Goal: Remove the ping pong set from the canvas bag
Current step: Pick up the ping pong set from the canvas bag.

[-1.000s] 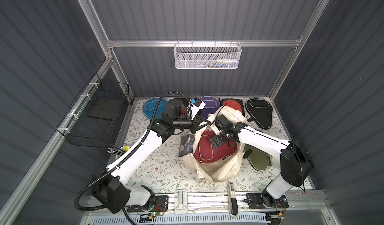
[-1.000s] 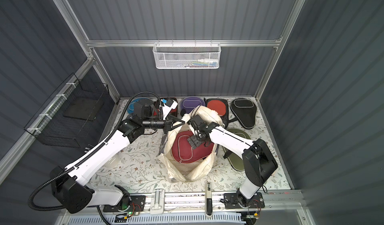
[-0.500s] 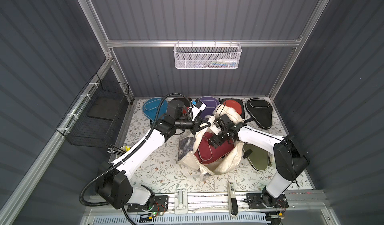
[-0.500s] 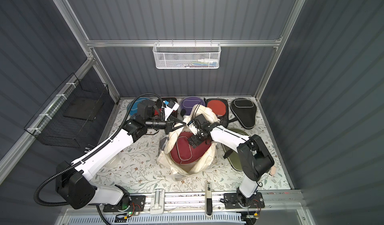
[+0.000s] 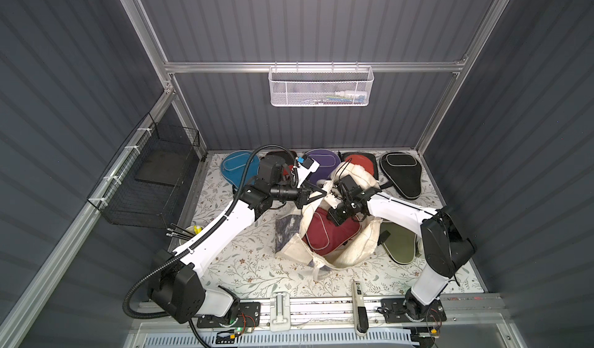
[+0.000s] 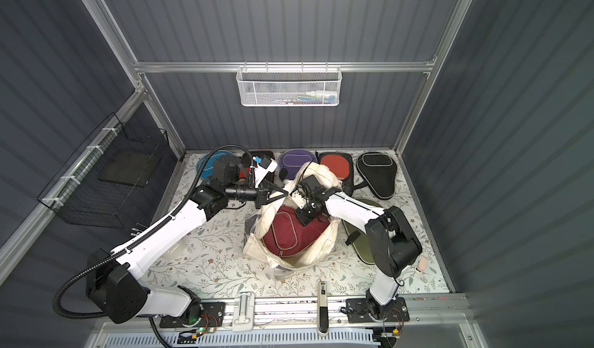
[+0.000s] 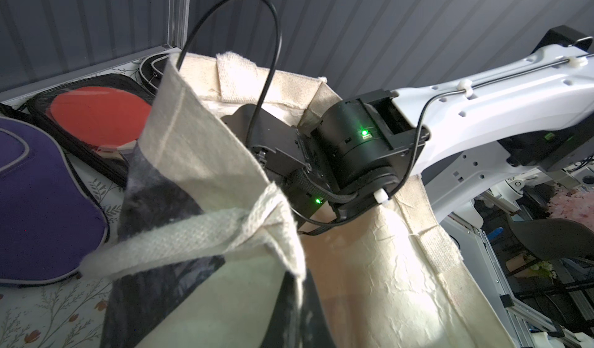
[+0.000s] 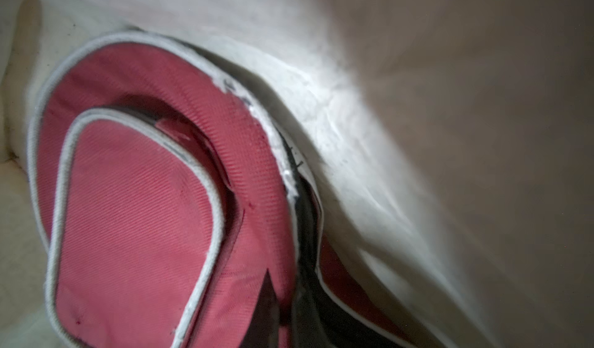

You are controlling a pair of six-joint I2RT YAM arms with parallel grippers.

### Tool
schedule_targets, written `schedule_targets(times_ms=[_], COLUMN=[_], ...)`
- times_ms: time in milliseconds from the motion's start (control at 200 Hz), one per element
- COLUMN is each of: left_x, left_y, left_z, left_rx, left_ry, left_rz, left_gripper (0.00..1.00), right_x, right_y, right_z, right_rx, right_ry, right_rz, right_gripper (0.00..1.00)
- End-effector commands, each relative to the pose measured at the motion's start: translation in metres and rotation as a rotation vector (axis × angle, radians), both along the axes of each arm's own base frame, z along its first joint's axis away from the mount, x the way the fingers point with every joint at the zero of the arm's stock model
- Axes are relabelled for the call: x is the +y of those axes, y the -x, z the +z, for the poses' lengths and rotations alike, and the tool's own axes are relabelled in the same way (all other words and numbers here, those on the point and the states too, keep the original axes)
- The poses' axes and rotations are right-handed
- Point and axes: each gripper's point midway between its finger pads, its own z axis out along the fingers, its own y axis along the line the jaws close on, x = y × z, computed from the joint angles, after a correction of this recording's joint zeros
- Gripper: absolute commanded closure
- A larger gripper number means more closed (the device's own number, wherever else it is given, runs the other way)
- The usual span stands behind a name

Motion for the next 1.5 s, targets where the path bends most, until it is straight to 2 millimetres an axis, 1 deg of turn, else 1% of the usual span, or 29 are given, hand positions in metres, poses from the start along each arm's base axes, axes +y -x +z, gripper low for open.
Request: schedule_targets(times_ms=[0,90,155,240,365,525,605,725,750,785,831,856,936,976,991,1006,1011,1021,1046,1131,1281,1336,1366,1441,1496], left_x=[-0.004,-0.002,0.001,0.003,0.005,0.017,0.021,0.026,0.027,0.030,0.033,0.038,0.044,0.046,0.047,0.048,0.048,0.048,0.048,0.053,0.063,0.068,0.069,0.074,0.075], left_y=[0.017,0.014,0.008,-0.001,-0.009,-0.037,-0.042,-0.046,-0.048,-0.051,-0.054,-0.060,-0.067,-0.070,-0.071,-0.071,-0.073,-0.075,-0.076,-0.080,-0.083,-0.085,-0.085,-0.087,-0.087], left_z=[0.033,0.030,0.026,0.016,0.011,-0.002,-0.010,-0.013,-0.015,-0.016,-0.018,-0.019,-0.023,-0.026,-0.028,-0.032,-0.025,-0.019,-0.018,-0.016,-0.011,-0.008,-0.005,0.002,0.010], left_rx=[-0.115,-0.115,-0.115,-0.096,-0.080,-0.047,-0.029,-0.031,-0.032,-0.036,-0.035,-0.043,-0.041,-0.038,-0.033,-0.028,-0.041,-0.050,-0.053,-0.063,-0.105,-0.125,-0.139,-0.171,-0.200], left_ry=[0.085,0.073,0.047,0.004,-0.017,-0.123,-0.168,-0.192,-0.201,-0.216,-0.241,-0.267,-0.322,-0.347,-0.359,-0.372,-0.362,-0.357,-0.364,-0.386,-0.429,-0.447,-0.452,-0.459,-0.458], left_rz=[-0.079,-0.051,0.000,0.052,0.097,0.273,0.302,0.340,0.354,0.375,0.392,0.430,0.466,0.479,0.482,0.487,0.491,0.498,0.501,0.527,0.563,0.581,0.586,0.597,0.594], left_gripper=[1.00,1.00,1.00,1.00,1.00,1.00,1.00,1.00,0.98,0.97,0.97,0.97,0.97,0.97,0.97,0.97,0.97,0.97,0.97,0.93,0.89,0.86,0.82,0.65,0.58], right_x=[-0.008,-0.010,-0.013,-0.016,-0.022,-0.033,-0.040,-0.053,-0.055,-0.058,-0.060,-0.061,-0.061,-0.060,-0.062,-0.062,-0.062,-0.062,-0.061,-0.061,-0.057,-0.056,-0.055,-0.053,-0.052], right_y=[0.013,0.017,0.019,0.023,0.028,0.032,0.032,0.034,0.035,0.037,0.040,0.042,0.047,0.047,0.051,0.052,0.052,0.053,0.054,0.055,0.054,0.052,0.052,0.049,0.048], right_z=[0.014,0.033,0.046,0.061,0.080,0.102,0.115,0.140,0.146,0.153,0.162,0.167,0.184,0.187,0.196,0.199,0.199,0.201,0.204,0.213,0.231,0.237,0.241,0.248,0.254], right_rx=[0.013,-0.023,-0.056,-0.104,-0.162,-0.217,-0.248,-0.294,-0.303,-0.315,-0.334,-0.346,-0.378,-0.379,-0.399,-0.404,-0.405,-0.404,-0.407,-0.414,-0.426,-0.430,-0.431,-0.433,-0.436], right_ry=[0.005,-0.024,-0.044,-0.059,-0.074,-0.066,-0.051,-0.031,-0.034,-0.040,-0.056,-0.066,-0.114,-0.128,-0.149,-0.159,-0.162,-0.169,-0.181,-0.219,-0.283,-0.300,-0.309,-0.330,-0.347], right_rz=[-0.027,-0.037,-0.049,-0.056,-0.064,-0.088,-0.110,-0.143,-0.148,-0.151,-0.151,-0.153,-0.149,-0.148,-0.149,-0.149,-0.147,-0.147,-0.144,-0.148,-0.158,-0.164,-0.166,-0.176,-0.183], right_gripper=[1.00,1.00,1.00,1.00,1.00,1.00,1.00,1.00,1.00,1.00,1.00,1.00,1.00,1.00,1.00,1.00,1.00,1.00,1.00,1.00,1.00,1.00,1.00,1.00,1.00])
